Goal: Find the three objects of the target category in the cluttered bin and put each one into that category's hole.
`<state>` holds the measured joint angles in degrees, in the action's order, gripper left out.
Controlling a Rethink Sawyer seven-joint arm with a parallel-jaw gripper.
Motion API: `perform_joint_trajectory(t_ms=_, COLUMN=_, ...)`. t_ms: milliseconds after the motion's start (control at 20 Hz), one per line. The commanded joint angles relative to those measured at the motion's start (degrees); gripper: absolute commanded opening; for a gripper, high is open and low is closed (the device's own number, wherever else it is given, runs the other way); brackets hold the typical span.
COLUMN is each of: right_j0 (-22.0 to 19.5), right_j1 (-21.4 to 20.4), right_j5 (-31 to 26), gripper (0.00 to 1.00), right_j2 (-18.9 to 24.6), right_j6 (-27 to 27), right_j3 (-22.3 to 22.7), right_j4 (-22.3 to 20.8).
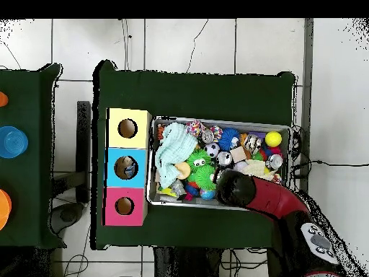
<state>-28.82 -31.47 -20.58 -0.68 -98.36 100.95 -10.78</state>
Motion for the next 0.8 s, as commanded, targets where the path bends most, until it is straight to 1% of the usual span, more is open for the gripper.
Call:
perform_joint_trajectory(t_ms=50, right_j0=-0.5, right_j1=7.2, right_j5=5.9, gripper=1.0, right_j2=2.0, right_j6=-5.0, right_j3=-3.1, right_j4=-2.7)
perform_joint_trajectory(t_ms=250, right_j0=-0.5, right_j1=9.7, right_j5=6.6, gripper=1.0, right_j2=3.2, right_j6=-3.6, right_j3=-4.4, right_j4=-2.8)
perform_joint_trajectory(t_ms=450, right_j0=-1.5, right_j1=10.6, right_j5=7.3, gripper=1.0, right_j2=4.6, right_j6=-2.2, right_j3=-4.3, right_j4=-3.3)
perform_joint_trajectory(t_ms=650, right_j0=-1.7, right_j1=10.3, right_j5=7.8, gripper=1.0, right_j2=4.9, right_j6=-2.0, right_j3=-3.7, right_j4=-3.6)
perform_joint_trajectory(t_ms=800, right_j0=-2.1, right_j1=11.5, right_j5=8.8, gripper=1.0, right_j2=5.3, right_j6=-1.9, right_j3=-4.4, right_j4=-3.8)
